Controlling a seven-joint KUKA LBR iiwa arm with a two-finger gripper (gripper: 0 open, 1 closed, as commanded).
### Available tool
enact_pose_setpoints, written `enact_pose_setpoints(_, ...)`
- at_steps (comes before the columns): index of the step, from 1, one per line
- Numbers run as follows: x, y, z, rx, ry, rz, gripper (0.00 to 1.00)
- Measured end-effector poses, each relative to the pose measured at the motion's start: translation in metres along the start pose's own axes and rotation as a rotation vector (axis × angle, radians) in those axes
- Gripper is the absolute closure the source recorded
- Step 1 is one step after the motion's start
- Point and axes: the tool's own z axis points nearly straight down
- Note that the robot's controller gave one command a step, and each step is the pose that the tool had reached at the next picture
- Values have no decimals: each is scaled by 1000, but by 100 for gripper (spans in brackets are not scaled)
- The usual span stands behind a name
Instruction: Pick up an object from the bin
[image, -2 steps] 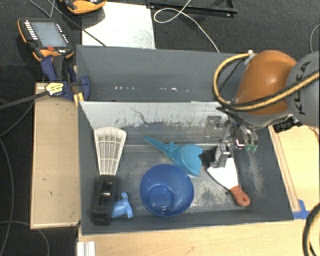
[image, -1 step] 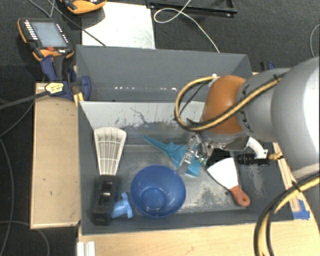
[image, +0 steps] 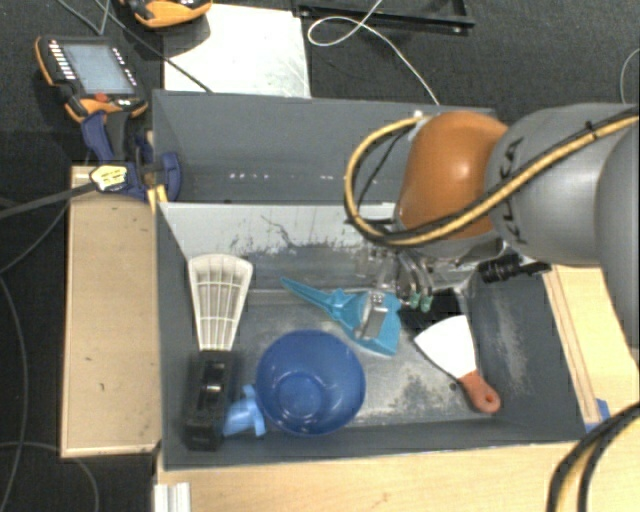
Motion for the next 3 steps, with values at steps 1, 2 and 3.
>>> enact_pose_setpoints(1, 0, 10, 61, 0, 1, 375, 0)
enact_pose_setpoints(2, 2, 19, 89, 0, -5, 80, 0)
enact_pose_setpoints(3, 0, 8, 86, -8, -10, 562, 100)
